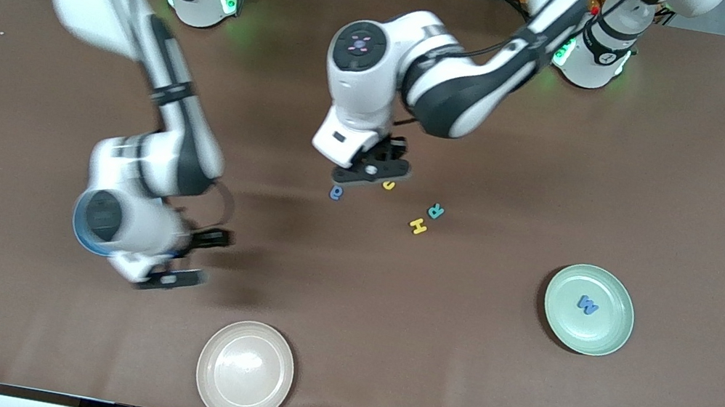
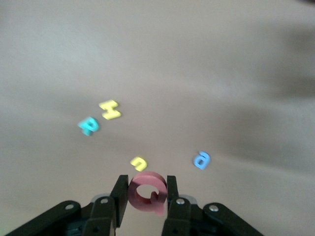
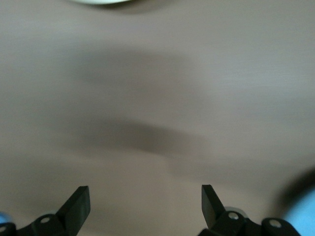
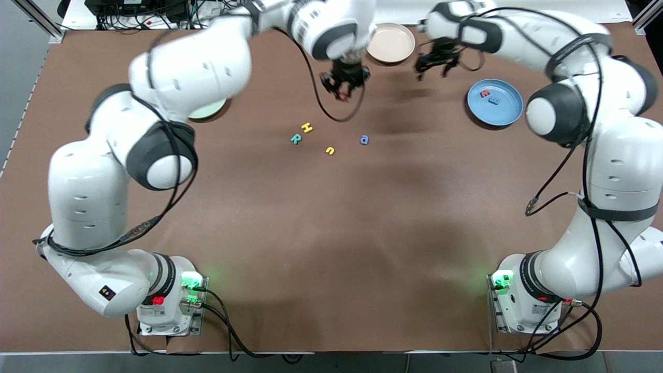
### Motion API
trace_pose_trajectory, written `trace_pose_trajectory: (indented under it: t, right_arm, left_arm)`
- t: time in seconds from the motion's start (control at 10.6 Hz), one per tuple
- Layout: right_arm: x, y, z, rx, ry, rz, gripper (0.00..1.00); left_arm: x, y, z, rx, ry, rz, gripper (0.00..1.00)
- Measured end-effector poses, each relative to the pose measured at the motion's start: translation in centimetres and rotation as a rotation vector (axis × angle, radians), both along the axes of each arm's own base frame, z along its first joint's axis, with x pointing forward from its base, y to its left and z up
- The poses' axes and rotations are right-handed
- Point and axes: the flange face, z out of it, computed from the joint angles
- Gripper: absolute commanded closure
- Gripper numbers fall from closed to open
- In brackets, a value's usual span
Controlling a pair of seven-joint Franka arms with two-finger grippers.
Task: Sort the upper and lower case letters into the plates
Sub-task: 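Drop the q on the green plate while the right gripper reaches the letters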
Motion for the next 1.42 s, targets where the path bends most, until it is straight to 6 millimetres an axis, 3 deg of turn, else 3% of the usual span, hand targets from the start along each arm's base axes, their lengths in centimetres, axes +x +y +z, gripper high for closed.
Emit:
trace_pose_trajectory:
  t: [0.09, 0.38, 0.66, 0.85, 1.04, 1.23, 1.42]
  right_arm:
    - [-2.1, 5.1, 0.1, -0.003, -0.008, 0.023, 0.0]
    - [-8.9, 16.9, 0.2, 0.007, -0.033, 0.18, 0.0]
    - [-16.7, 26.0, -1.1, 0.017, -0.064, 0.346, 0.0]
    - [-20.9, 29.3, -4.3, 0.007, -0.055, 0.416, 0.0]
    - [-23.3, 30.8, -7.4, -0.004, -0.056, 0.455, 0.0]
    - [-23.6, 30.8, -8.4, -0.041, -0.075, 0.494, 0.0]
    - [-23.2, 30.7, -8.3, -0.05, -0.096, 0.505, 0.0]
  left_arm:
    - [1.3, 2.5, 2.3, 0.009, 0.002, -0.022, 1.0]
    - [5.0, 11.3, 8.0, 0.04, 0.029, -0.094, 1.0]
    - [8.6, 20.8, 9.7, 0.055, 0.06, -0.143, 1.0]
    - [11.0, 27.5, 8.6, 0.062, 0.101, -0.152, 1.0]
    - [13.2, 35.1, 7.2, 0.055, 0.145, -0.18, 1.0]
    - [14.8, 41.8, 5.8, 0.037, 0.139, -0.194, 1.0]
    - [15.7, 46.0, 1.9, 0.022, 0.102, -0.185, 1.0]
